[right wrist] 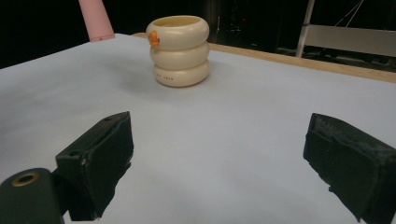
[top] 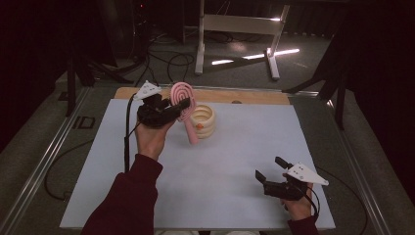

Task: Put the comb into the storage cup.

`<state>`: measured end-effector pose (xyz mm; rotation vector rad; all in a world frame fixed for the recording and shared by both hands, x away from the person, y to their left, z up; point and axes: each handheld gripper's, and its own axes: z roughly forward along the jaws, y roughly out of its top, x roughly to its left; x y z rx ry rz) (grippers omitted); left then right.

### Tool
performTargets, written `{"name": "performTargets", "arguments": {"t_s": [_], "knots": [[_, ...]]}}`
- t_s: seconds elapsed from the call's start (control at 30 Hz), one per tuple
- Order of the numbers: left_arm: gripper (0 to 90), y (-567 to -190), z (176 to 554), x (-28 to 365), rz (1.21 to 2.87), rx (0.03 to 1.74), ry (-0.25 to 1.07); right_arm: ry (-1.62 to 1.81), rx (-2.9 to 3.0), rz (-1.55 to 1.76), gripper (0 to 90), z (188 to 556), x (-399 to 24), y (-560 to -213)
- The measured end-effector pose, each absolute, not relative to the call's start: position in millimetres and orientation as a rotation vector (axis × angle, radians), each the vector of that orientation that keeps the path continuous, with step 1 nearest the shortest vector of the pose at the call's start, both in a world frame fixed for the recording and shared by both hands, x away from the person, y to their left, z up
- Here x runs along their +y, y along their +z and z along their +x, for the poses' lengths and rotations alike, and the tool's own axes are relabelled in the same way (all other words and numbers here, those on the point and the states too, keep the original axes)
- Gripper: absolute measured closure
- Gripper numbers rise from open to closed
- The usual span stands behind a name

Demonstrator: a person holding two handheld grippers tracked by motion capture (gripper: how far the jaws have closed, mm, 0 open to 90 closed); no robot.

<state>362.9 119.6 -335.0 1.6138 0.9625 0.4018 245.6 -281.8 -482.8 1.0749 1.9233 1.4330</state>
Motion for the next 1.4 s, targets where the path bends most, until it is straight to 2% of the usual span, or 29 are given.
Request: {"name": "performTargets", "arguments": {"t_s": [1.4], "knots": [[64.4,-312,405,108,1.571,0.98,0.466,1.437,1.871,1.092,8.6,243,-286,-486]]}}
